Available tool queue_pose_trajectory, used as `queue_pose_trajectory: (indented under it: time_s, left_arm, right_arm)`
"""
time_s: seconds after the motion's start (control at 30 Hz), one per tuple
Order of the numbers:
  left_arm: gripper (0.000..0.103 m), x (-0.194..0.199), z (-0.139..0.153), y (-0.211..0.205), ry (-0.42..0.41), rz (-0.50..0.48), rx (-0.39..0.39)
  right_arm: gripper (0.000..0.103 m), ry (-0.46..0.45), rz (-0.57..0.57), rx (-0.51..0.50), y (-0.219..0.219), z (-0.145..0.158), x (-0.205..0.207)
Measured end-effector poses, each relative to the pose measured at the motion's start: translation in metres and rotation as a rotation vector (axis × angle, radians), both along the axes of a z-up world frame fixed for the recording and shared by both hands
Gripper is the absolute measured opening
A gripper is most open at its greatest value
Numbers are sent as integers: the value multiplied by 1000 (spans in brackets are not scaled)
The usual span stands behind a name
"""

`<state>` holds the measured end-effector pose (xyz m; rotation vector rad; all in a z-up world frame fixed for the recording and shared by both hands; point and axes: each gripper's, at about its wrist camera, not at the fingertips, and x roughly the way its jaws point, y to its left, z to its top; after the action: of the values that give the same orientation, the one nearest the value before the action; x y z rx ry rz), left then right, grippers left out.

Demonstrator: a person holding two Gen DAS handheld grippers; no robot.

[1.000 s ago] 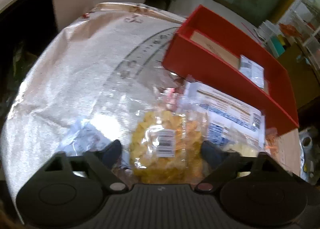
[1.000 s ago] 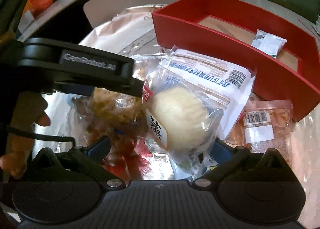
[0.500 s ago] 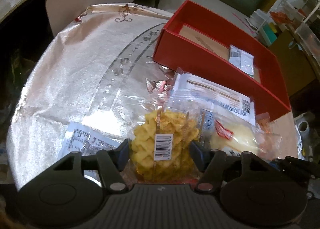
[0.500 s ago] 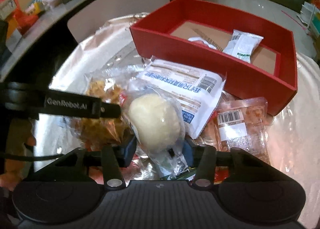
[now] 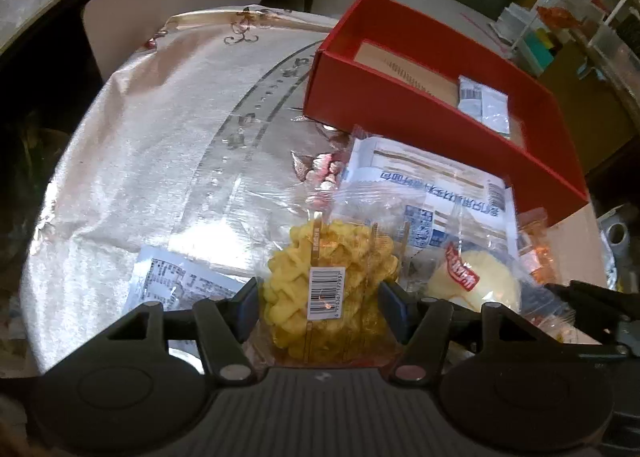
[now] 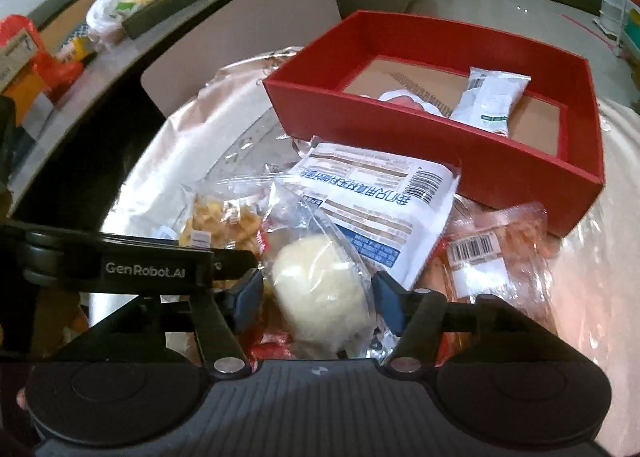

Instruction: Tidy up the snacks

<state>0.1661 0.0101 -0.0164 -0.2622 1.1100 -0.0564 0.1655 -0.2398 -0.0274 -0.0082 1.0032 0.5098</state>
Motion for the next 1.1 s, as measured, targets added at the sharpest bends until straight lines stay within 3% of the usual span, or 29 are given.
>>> queue_pose_trajectory:
  time_s: [0.23,0.4,0.63,1.1]
  left_arm:
    - [55,-3,6,-7,-21,-32,28]
    - [55,-9,20,-10,-68,-51,24]
    - [55,-10,37,-14,-126,-71,1]
    - [55,-4,53,-16,-196,-64,11]
  right_arm:
    - [53,30,33,-52,5,-1,-6]
    - [53,29,39,-41,-1,6,-15]
    - [50,-4,5,50,-20,31,-17]
    - [50,-26,-56,92,-39,40,-7]
